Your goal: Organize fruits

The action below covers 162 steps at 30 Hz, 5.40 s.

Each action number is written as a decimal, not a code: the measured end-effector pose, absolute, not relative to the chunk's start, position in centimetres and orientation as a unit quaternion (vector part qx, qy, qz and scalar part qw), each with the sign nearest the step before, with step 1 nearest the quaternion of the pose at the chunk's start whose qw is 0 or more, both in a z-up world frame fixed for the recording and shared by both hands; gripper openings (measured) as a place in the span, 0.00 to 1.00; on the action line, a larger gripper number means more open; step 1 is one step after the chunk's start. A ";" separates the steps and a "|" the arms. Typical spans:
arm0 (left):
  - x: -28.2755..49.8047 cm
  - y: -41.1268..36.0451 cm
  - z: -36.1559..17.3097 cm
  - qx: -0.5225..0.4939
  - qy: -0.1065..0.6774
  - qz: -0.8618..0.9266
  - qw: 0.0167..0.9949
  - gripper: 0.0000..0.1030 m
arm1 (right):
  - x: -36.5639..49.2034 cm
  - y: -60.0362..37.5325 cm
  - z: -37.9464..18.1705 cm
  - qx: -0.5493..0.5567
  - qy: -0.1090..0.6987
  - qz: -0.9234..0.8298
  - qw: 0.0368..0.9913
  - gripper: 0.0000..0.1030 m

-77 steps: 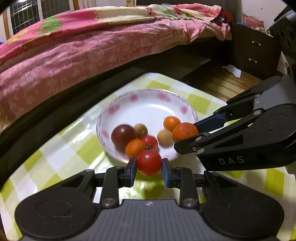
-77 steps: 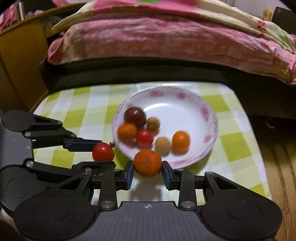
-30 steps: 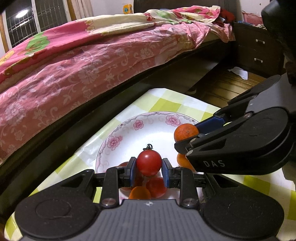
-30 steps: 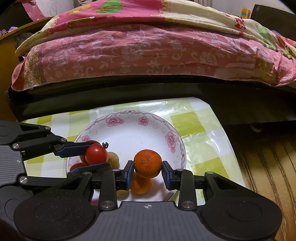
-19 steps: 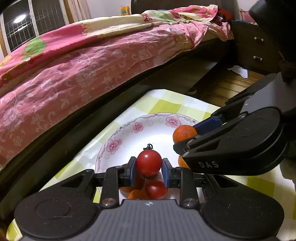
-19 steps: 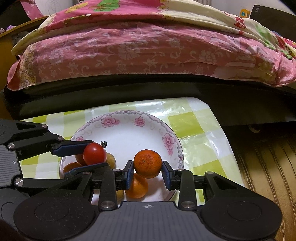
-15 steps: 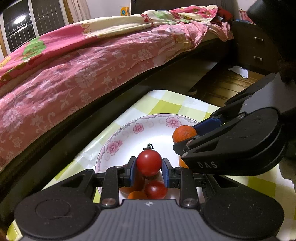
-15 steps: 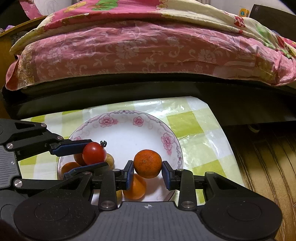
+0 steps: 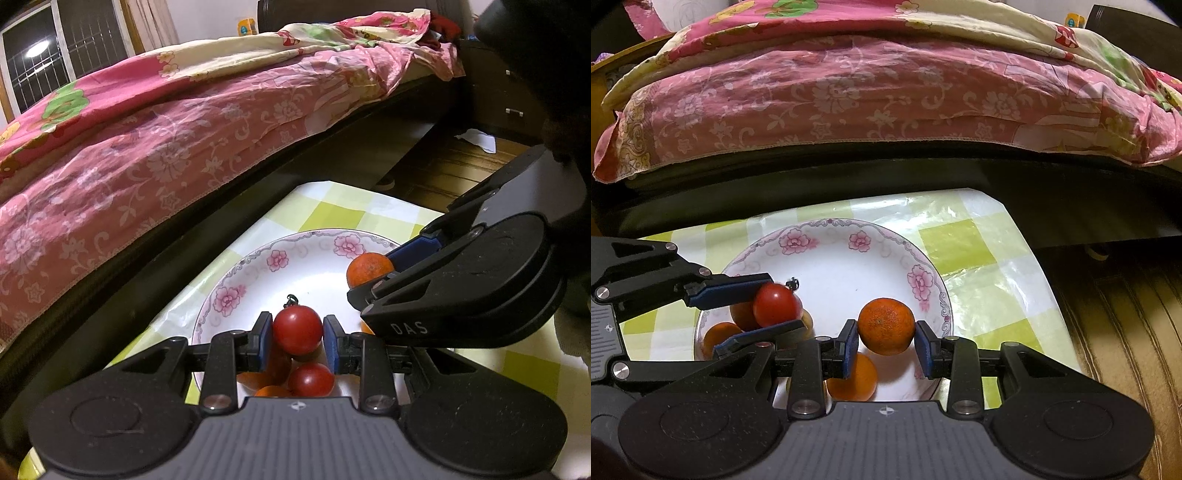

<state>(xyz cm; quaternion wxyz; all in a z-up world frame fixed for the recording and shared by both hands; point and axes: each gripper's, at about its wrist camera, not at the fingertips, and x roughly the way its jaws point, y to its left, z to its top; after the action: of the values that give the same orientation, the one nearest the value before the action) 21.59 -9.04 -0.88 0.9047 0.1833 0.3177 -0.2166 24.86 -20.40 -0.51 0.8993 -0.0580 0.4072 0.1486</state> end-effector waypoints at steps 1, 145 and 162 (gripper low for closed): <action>21.6 -9.0 -0.9 0.184 0.318 -0.217 0.905 0.36 | 24.8 -20.4 -0.5 -0.058 0.407 0.148 0.899 0.29; 14.1 -5.6 2.2 0.128 0.322 -0.093 0.933 0.94 | 14.8 -22.4 3.0 0.005 0.402 0.096 0.911 0.49; 11.4 -4.4 1.9 0.087 0.347 -0.087 0.930 0.95 | 11.7 -22.1 3.5 0.017 0.408 0.102 0.907 0.49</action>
<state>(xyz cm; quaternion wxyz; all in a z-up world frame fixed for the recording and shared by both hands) 11.37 -4.41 1.88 0.9299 0.0870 0.3466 -0.0873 11.74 -22.15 3.53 0.9070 0.0167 0.4084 0.1017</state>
